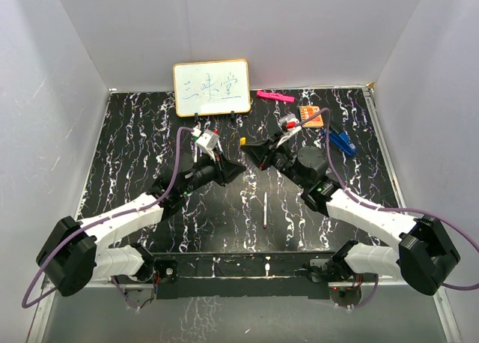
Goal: Insert the pens into the pen caps
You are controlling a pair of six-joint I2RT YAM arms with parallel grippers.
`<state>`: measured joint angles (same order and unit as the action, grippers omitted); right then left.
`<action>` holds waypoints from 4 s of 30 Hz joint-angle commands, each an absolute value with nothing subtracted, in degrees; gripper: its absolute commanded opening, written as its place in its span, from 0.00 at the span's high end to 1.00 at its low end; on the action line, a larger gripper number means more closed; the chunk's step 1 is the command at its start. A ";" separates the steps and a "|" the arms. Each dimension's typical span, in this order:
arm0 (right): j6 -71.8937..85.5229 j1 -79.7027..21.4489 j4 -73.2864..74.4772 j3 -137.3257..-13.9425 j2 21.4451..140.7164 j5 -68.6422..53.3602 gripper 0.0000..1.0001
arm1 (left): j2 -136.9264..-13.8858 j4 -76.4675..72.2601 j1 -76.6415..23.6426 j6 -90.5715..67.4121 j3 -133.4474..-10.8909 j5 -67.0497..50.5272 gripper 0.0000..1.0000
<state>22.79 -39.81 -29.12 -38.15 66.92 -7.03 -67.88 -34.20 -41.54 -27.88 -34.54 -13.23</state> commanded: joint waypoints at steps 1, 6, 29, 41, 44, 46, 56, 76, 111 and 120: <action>21.70 -43.24 -17.40 -35.04 70.20 -9.91 1.00 | -65.53 -52.96 -38.97 -28.20 -41.71 -8.35 1.00; 21.57 -46.19 -16.06 -35.16 72.55 -7.35 1.00 | -65.48 -53.87 -38.46 -27.70 -42.18 -7.39 1.00; 21.88 -47.46 -14.52 -43.75 70.29 1.98 0.94 | -64.03 -45.46 -38.06 -28.80 -36.18 -6.86 1.00; 22.79 -47.46 -14.83 -44.86 61.97 7.19 0.44 | -70.95 -35.61 -37.60 -28.78 -34.91 -0.47 1.00; 23.23 -47.46 -10.95 -45.13 61.11 11.75 0.28 | -71.76 -31.99 -36.91 -28.57 -36.51 1.47 1.00; 23.82 -47.46 -6.50 -46.37 61.92 16.24 0.18 | -72.57 -27.27 -36.30 -28.52 -38.72 3.64 1.00; 28.94 -47.37 9.27 -54.11 71.58 30.64 0.02 | -79.25 -5.67 -32.85 -28.36 -50.93 11.96 1.00; 29.14 -47.19 11.18 -55.63 72.16 33.98 0.02 | -104.83 14.26 -25.86 -30.94 -73.94 6.59 1.00; 29.09 -47.20 9.67 -52.68 72.80 33.57 0.02 | -118.75 22.70 -24.96 -31.95 -86.42 12.27 0.80; 28.88 -47.15 8.28 -51.84 71.17 35.11 0.02 | -118.00 23.05 -24.87 -31.21 -88.72 12.00 0.77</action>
